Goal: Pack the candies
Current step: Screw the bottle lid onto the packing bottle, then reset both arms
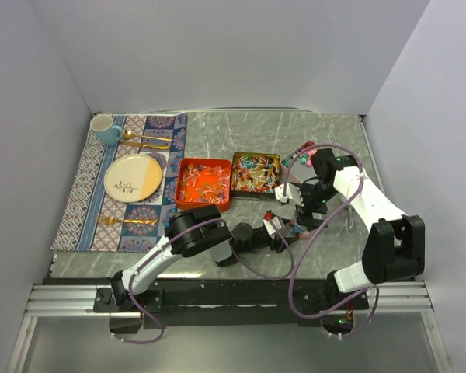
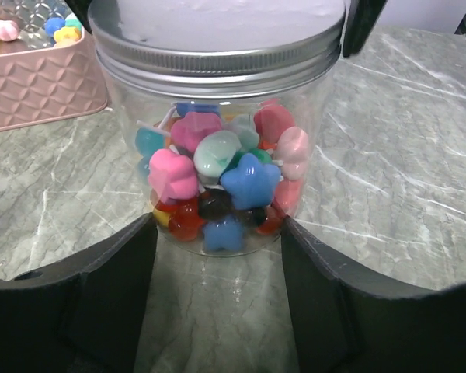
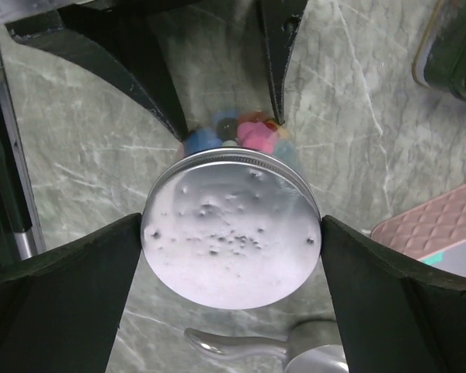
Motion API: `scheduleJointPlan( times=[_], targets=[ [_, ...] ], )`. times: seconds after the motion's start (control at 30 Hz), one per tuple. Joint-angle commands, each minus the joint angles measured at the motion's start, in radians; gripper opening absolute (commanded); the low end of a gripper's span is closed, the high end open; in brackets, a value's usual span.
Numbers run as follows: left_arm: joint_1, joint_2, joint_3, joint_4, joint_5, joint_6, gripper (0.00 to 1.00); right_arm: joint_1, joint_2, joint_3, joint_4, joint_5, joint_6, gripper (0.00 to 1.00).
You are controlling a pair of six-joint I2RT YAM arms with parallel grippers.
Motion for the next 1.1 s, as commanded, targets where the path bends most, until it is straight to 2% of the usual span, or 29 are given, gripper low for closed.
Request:
scheduleJointPlan(
  times=[0.0,0.03,0.07,0.23,0.33,0.47,0.57,0.63,0.7,0.73,0.77,0.83,0.87,0.93,1.03,1.07],
  targets=[
    [0.049,0.177,-0.042,-0.351,-0.076,-0.089,0.83,-0.003,-0.052,-0.08,-0.124,-0.026,0.096,1.0],
    [0.049,0.171,-0.054,-0.347,-0.082,-0.092,1.0,-0.011,-0.055,-0.065,-0.122,-0.029,0.082,1.0],
    [0.049,0.157,-0.064,-0.345,-0.087,-0.094,0.97,-0.019,-0.049,-0.051,-0.139,-0.041,0.049,1.0],
    [0.062,0.081,-0.138,-0.353,-0.061,-0.116,0.96,-0.074,0.035,0.102,-0.231,-0.094,0.01,1.0],
    [0.063,-0.045,-0.196,-0.38,-0.062,-0.12,0.96,-0.111,0.057,0.194,-0.239,-0.153,0.056,1.0],
    [0.063,-0.192,-0.272,-0.394,-0.044,-0.109,0.96,-0.129,0.037,0.228,-0.239,-0.174,0.052,1.0],
    [0.062,-0.292,-0.307,-0.452,0.008,-0.083,0.96,-0.161,0.022,0.25,-0.239,-0.209,0.061,1.0],
    [0.063,-0.373,-0.319,-0.536,-0.016,-0.091,0.96,-0.21,0.013,0.3,-0.239,-0.281,0.085,1.0],
    [0.062,-0.422,-0.299,-0.636,-0.107,-0.086,0.96,-0.246,0.009,0.365,-0.186,-0.332,0.206,1.0],
    [0.062,-0.448,-0.257,-0.749,-0.143,-0.083,0.96,-0.269,0.005,0.379,-0.146,-0.352,0.278,1.0],
    [0.062,-0.456,-0.226,-0.805,-0.224,-0.08,0.97,-0.273,-0.019,0.382,0.022,-0.331,0.528,1.0],
    [0.062,-0.487,-0.128,-0.965,-0.315,-0.079,0.96,-0.275,-0.059,0.363,0.169,-0.245,0.811,1.0],
    [0.075,-0.502,-0.102,-0.992,-0.337,-0.074,0.96,-0.275,-0.102,0.36,0.254,-0.219,0.864,1.0],
    [0.098,-0.565,-0.02,-1.1,-0.343,-0.089,0.96,-0.275,-0.151,0.334,0.337,-0.196,1.022,1.0],
    [0.17,-0.66,0.098,-1.29,-0.29,-0.161,0.96,-0.258,-0.269,0.284,0.488,-0.034,1.226,1.0],
    [0.213,-0.689,0.116,-1.313,-0.28,-0.196,0.96,-0.248,-0.294,0.273,0.534,0.075,1.265,1.0]
  ],
)
